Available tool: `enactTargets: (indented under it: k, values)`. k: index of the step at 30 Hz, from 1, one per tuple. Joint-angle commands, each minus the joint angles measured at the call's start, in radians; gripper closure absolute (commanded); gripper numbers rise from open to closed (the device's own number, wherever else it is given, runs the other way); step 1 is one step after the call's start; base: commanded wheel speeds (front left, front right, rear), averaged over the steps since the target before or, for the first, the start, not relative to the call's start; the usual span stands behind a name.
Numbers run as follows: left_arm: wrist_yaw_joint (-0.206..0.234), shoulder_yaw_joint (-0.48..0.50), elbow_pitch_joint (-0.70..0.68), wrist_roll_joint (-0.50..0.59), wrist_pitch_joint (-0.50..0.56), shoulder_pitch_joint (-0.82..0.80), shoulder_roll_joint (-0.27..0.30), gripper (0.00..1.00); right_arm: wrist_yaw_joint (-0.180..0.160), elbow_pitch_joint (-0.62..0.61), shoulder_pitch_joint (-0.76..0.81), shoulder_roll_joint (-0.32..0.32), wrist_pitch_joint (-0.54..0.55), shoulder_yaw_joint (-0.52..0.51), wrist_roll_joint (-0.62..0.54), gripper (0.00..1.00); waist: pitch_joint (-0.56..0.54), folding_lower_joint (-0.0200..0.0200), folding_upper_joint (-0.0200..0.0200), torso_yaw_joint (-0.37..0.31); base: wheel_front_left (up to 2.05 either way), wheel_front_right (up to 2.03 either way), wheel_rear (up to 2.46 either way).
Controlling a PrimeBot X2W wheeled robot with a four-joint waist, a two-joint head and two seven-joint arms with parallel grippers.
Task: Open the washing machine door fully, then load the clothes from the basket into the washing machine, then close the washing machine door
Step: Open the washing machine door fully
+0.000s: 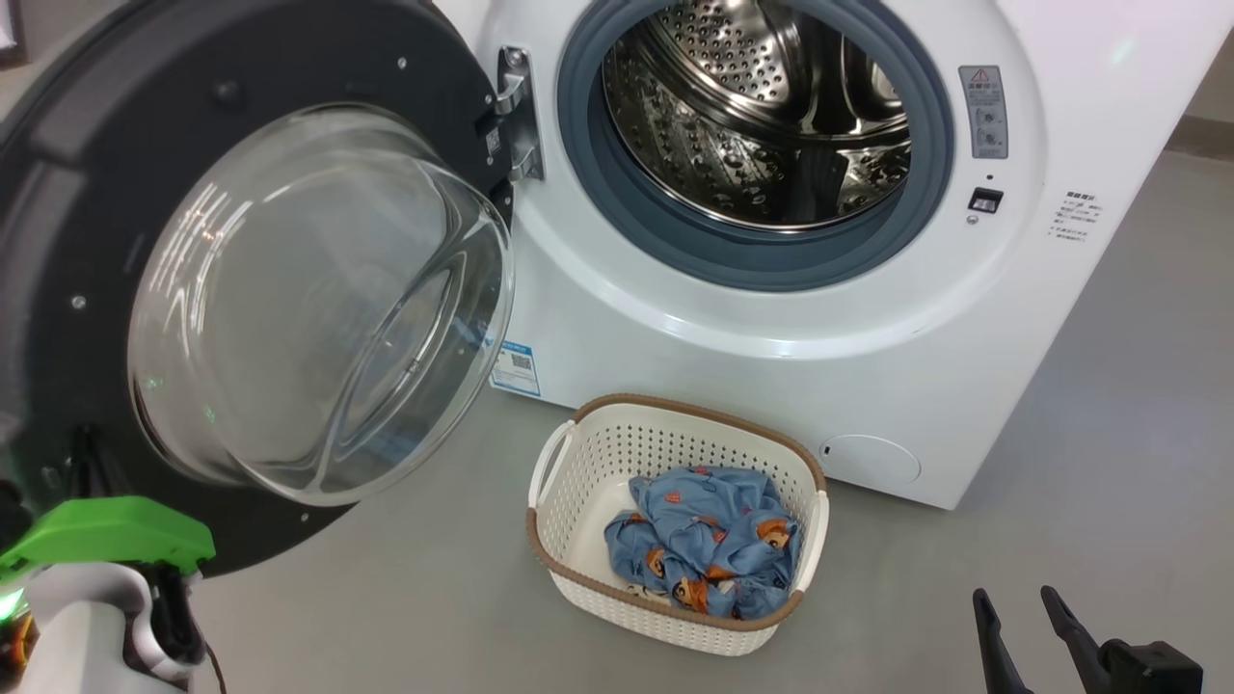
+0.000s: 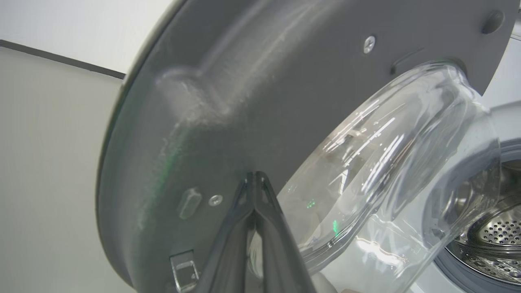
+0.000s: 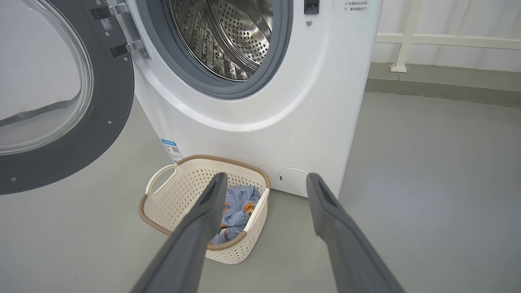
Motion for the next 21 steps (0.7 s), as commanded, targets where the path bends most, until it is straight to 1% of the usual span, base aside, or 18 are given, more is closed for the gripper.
enactTargets:
  k: [1,2,3,4,6,8,9,15,17,18,21]
  values:
    - [-0.010,0.045,-0.053,0.007,-0.012,0.005,0.033,1.00,0.003,-0.019,0.004,-0.007,-0.007,0.024,0.020,0.00,-0.008,0.0000,0.0000,-0.007,0.00,0.00,0.00]
    - [-0.013,0.050,-0.071,0.006,-0.012,0.018,0.028,1.00,0.003,-0.020,0.004,-0.006,-0.007,0.025,0.020,0.00,-0.011,0.0000,0.0000,-0.010,0.00,0.00,0.00]
    - [-0.016,0.055,-0.095,0.007,-0.012,0.030,0.021,0.89,0.003,-0.021,0.004,-0.006,-0.007,0.025,0.021,0.00,-0.012,0.0000,0.0000,-0.012,0.00,0.00,0.00]
    - [-0.016,0.065,-0.124,0.005,-0.012,0.043,0.015,0.68,0.003,-0.021,0.003,-0.006,-0.007,0.025,0.022,0.00,-0.013,0.0000,0.0000,-0.015,0.00,0.00,0.00]
    - [-0.014,0.076,-0.185,0.011,-0.012,0.070,0.000,0.32,0.003,-0.022,0.005,-0.006,-0.007,0.024,0.023,0.00,-0.016,0.0000,0.0000,-0.021,0.00,0.00,0.00]
    - [-0.005,0.078,-0.250,0.018,-0.012,0.099,-0.017,0.04,0.003,-0.022,0.008,-0.006,-0.007,0.029,0.025,0.00,-0.020,0.0000,0.0000,-0.030,0.00,0.00,0.00]
    - [-0.002,0.079,-0.289,0.022,-0.012,0.113,-0.022,0.00,0.003,-0.021,0.008,-0.006,-0.007,0.033,0.025,0.00,-0.021,0.0000,0.0000,-0.036,0.00,0.00,0.00]
    - [0.009,0.027,-0.535,0.062,0.000,0.213,-0.043,0.00,0.003,-0.028,-0.008,-0.009,-0.007,0.044,0.025,0.00,-0.022,0.0000,0.0000,-0.093,0.00,0.00,0.00]
    - [-0.001,-0.002,-0.606,0.075,0.007,0.242,-0.046,0.00,0.003,-0.028,-0.013,-0.010,-0.007,0.051,0.026,0.00,-0.020,0.0000,0.0000,-0.116,0.00,0.00,0.00]
    - [-0.001,-0.002,-0.606,0.075,0.007,0.242,-0.046,0.00,0.003,-0.028,-0.013,-0.010,-0.007,0.051,0.026,0.00,-0.020,0.0000,0.0000,-0.116,0.00,0.00,0.00]
    - [-0.025,-0.038,-0.667,0.085,0.010,0.281,-0.048,0.00,0.003,-0.025,-0.018,-0.009,-0.007,0.068,0.027,0.00,-0.018,0.0000,0.0000,-0.153,0.00,0.00,0.00]
